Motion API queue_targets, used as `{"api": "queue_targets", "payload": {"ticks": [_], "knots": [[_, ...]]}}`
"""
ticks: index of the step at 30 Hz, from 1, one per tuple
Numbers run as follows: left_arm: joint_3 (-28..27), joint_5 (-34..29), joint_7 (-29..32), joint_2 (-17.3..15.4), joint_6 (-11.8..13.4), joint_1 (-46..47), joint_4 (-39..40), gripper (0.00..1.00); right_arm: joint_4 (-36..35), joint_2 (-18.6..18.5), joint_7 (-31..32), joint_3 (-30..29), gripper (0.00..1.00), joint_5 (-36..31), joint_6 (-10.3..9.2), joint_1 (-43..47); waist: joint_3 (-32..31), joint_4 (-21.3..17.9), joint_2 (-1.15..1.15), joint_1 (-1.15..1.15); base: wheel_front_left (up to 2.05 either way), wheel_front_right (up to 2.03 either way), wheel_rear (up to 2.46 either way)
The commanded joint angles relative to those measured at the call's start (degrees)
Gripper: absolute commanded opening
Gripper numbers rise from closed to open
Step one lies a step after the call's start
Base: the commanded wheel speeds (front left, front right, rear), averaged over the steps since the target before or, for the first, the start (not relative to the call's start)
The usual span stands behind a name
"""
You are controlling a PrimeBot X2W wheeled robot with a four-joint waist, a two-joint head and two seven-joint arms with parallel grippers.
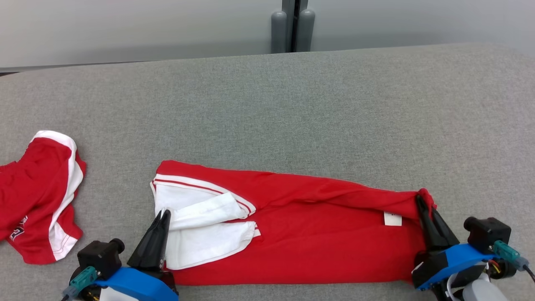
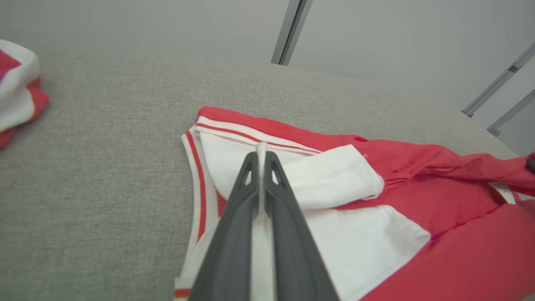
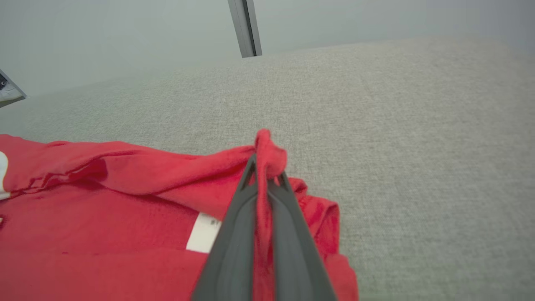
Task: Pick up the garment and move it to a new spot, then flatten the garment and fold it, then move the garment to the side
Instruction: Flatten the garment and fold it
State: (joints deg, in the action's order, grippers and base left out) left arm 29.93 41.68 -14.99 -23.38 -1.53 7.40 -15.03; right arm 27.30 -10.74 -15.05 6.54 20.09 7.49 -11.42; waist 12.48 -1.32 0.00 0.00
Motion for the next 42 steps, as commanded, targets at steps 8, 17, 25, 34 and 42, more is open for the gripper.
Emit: {"api": "queue_targets", "payload": {"ticks": [8,17,25,34,42], "knots": [[-6.88,-6.43,-0.26,4.15,1.40,-2.22,0.51,1.00,-5.35,0.50,-0.14,-3.02,1.00,-0.41,0.01,2.73,-0.72,-0.22,0.00,0.00,0.00,0.00,0.00],[-18.09,-18.34,-0.25,10.55,0.53,-3.47,6.56,1.00,-5.96,0.14,-0.14,-4.13,1.00,-1.02,0.01,0.92,-0.97,-0.14,0.00,0.00,0.00,0.00,0.00],[-26.95,-28.25,-0.25,17.00,-1.53,-4.05,9.98,1.00,4.98,1.30,2.01,-4.23,1.00,0.08,0.01,-2.74,-0.61,0.28,0.00,0.00,0.00,0.00,0.00],[-32.05,-33.61,-0.25,19.60,-3.01,-4.50,9.40,1.00,13.13,2.63,4.14,-1.64,1.00,2.71,0.01,-3.36,-0.14,0.16,0.00,0.00,0.00,0.00,0.00],[-33.32,-36.85,-0.25,20.17,-2.67,-3.87,8.49,1.00,16.72,4.46,5.66,2.30,0.06,4.29,0.09,-2.11,0.07,-0.18,0.00,0.00,0.00,0.00,0.00]]}}
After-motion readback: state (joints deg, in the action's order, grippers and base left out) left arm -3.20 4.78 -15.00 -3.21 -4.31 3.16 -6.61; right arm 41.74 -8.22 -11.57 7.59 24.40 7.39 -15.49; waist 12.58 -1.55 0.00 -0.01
